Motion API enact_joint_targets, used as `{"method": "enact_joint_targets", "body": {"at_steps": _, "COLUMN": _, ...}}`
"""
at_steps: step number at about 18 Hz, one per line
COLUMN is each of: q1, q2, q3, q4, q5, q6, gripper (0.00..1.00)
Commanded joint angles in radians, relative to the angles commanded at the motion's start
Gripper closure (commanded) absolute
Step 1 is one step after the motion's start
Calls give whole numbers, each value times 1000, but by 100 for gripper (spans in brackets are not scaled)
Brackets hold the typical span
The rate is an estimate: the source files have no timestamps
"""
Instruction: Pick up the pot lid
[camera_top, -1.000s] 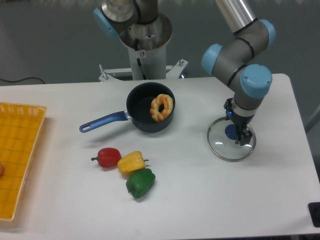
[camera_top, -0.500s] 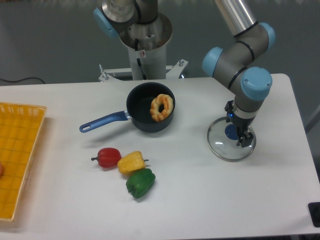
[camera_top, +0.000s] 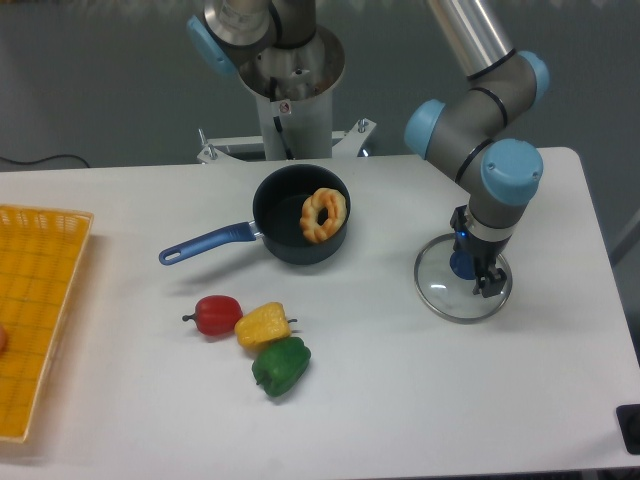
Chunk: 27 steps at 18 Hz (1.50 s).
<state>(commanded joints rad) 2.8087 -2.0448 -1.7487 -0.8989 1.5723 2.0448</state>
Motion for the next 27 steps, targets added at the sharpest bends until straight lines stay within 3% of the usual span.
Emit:
{"method": "enact_joint_targets", "body": {"at_steps": 3, "q1": 0, "q2": 0, "q3": 0, "q4": 0, "q5": 0, "q6": 0, "gripper": 18}}
{"method": "enact_joint_targets", "body": {"at_steps": 27, "q1": -2, "q2": 5, "q3": -2, "q4": -3, "q5": 0, "q6": 9, "gripper": 33}}
